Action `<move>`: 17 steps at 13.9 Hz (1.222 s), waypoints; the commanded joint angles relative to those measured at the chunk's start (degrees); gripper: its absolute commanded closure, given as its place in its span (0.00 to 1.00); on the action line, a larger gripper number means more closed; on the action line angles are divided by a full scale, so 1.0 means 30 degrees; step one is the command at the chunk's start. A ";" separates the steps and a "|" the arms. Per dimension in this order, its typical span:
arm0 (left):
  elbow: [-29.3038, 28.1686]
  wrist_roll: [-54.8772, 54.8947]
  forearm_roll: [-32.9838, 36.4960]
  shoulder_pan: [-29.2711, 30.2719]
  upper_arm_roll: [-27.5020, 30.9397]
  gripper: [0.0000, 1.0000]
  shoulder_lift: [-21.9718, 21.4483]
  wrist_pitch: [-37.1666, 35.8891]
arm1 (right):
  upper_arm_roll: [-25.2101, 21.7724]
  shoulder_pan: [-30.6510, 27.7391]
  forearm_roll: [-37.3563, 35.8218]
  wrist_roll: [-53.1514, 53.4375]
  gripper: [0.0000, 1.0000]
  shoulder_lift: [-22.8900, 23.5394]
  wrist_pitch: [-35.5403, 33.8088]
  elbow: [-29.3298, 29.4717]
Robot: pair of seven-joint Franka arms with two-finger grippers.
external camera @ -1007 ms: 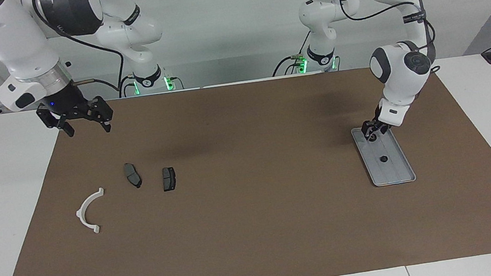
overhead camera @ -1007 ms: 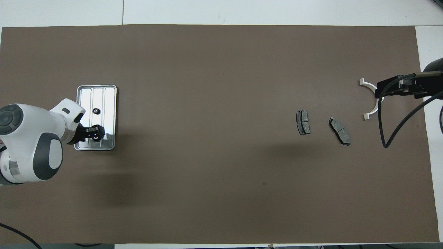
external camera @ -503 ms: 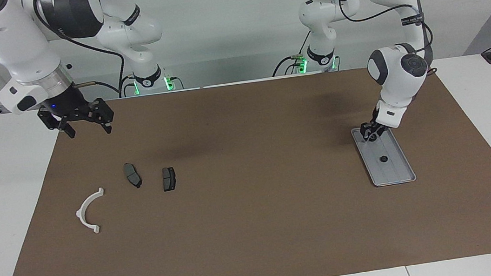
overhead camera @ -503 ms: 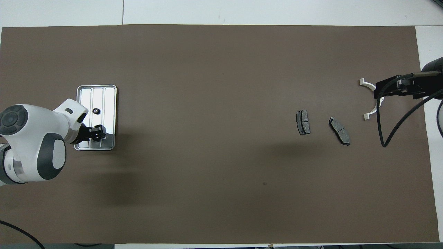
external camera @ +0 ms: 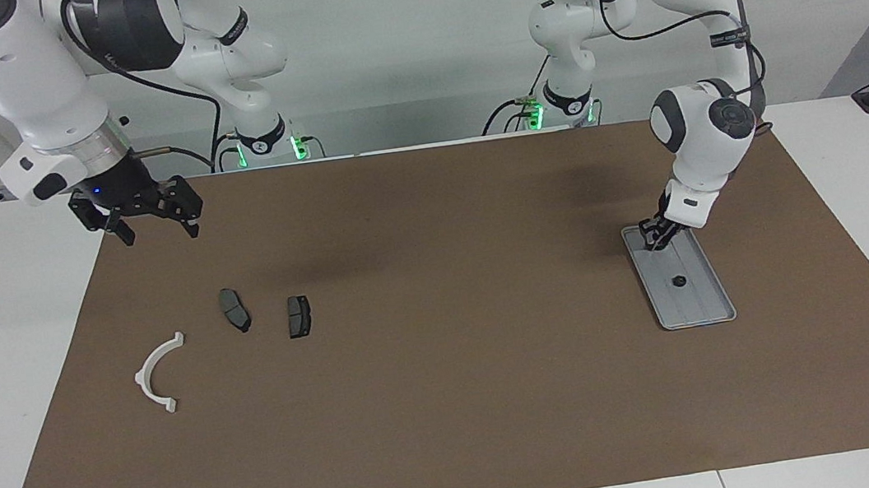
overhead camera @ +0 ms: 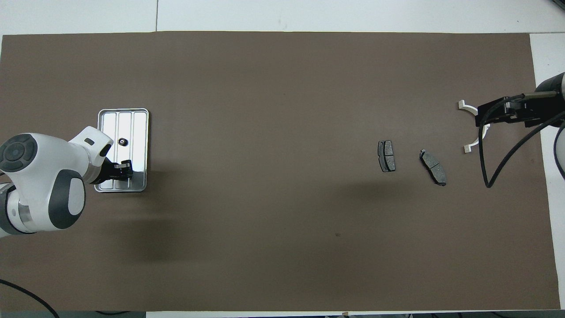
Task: Place bearing gear from tray to pile
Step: 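Grasp the black gear on the tray with the left gripper, then carry the gear to the table center and release it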
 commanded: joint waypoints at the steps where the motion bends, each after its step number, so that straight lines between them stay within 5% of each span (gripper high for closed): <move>1: 0.1732 -0.2242 -0.0210 -0.1110 0.0055 1.00 0.0611 -0.0846 | 0.0158 -0.0128 -0.0177 -0.0429 0.00 -0.0050 -0.0201 -0.0115; 4: 0.6649 -0.7447 -0.0211 -0.3772 0.0085 1.00 0.2103 -0.4506 | 0.0158 -0.0128 -0.0148 -0.0429 0.00 -0.0050 -0.0201 -0.0115; 7: 0.8302 -1.2933 -0.0211 -0.6996 0.0114 1.00 0.2897 -0.3934 | 0.0158 -0.0128 -0.0177 -0.0429 0.00 -0.0050 -0.0201 -0.0115; 10: 1.0903 -1.6420 -0.0094 -0.9958 0.0172 1.00 0.5469 -0.4134 | 0.0275 -0.0128 -0.0177 -0.0254 0.00 0.0067 -0.0171 0.0031; 17: 1.0620 -1.7781 -0.0035 -1.1429 0.0172 1.00 0.6650 -0.2552 | 0.0275 -0.0128 -0.0177 -0.0428 0.00 0.0214 -0.0171 0.0002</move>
